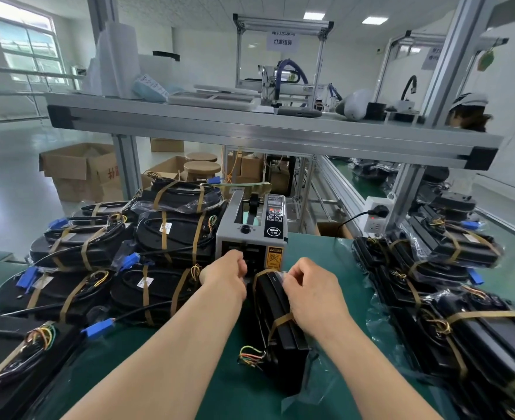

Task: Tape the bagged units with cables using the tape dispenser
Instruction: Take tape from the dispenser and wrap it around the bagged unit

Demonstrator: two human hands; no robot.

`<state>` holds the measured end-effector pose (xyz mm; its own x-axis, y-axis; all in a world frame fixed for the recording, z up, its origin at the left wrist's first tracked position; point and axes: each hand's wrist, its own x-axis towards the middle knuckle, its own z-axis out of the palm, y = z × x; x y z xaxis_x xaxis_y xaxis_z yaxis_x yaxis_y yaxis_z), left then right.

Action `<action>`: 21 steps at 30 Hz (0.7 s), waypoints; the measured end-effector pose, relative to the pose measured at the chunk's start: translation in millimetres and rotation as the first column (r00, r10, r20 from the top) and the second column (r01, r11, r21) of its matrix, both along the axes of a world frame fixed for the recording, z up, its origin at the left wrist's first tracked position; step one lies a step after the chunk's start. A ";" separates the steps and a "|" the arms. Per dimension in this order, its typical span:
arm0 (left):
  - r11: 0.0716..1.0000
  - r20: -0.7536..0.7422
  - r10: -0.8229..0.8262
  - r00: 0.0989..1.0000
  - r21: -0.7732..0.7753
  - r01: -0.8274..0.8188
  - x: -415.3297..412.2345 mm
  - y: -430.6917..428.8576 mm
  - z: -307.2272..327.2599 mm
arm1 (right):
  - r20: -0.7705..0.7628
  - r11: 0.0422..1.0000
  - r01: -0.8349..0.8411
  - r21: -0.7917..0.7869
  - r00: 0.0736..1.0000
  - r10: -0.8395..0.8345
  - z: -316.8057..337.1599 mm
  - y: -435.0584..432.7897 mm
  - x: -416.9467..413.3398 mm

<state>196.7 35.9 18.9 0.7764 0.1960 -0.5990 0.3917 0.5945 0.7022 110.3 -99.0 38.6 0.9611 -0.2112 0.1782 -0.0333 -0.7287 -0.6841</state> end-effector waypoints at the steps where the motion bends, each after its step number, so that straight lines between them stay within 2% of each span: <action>1: 0.999 0.040 0.043 0.998 0.023 -0.044 -2.3 1.5 -1.4 | 0.002 1.000 -0.004 0.001 1.000 0.004 -0.3 -0.4 -0.3; 3: 0.996 0.158 0.018 0.987 0.085 -0.032 -11.8 7.4 -3.0 | 0.005 1.000 -0.011 -0.002 1.000 0.011 -1.3 -1.0 -0.4; 6: 0.953 0.298 -0.267 0.916 0.224 0.205 -33.8 20.7 2.9 | 0.006 1.000 -0.017 -0.005 1.000 0.017 -2.6 -1.5 0.4; 9: 0.802 0.318 -0.572 0.756 0.410 0.434 -49.3 30.0 15.6 | 0.013 1.000 -0.025 -0.007 1.000 0.025 -2.5 -1.7 1.8; 11: 0.691 0.279 -0.690 0.668 0.530 0.492 -54.2 30.0 22.2 | 0.010 0.999 -0.033 0.002 0.999 0.033 -1.7 -1.8 1.8; 15: 0.524 0.185 -0.777 0.601 0.720 0.456 -55.5 24.9 29.4 | -0.006 0.999 -0.041 0.016 0.999 0.041 0.0 -1.4 1.5; 21: 0.465 0.153 -0.797 0.584 0.772 0.432 -52.8 21.3 37.0 | -0.012 0.999 -0.041 0.031 0.999 0.042 0.8 -1.8 0.8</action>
<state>143.8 57.1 55.9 0.9498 -0.2966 -0.0993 0.0039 -0.3063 0.9519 111.2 -100.8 39.5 0.9713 -0.1763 0.1598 -0.0124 -0.7082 -0.7059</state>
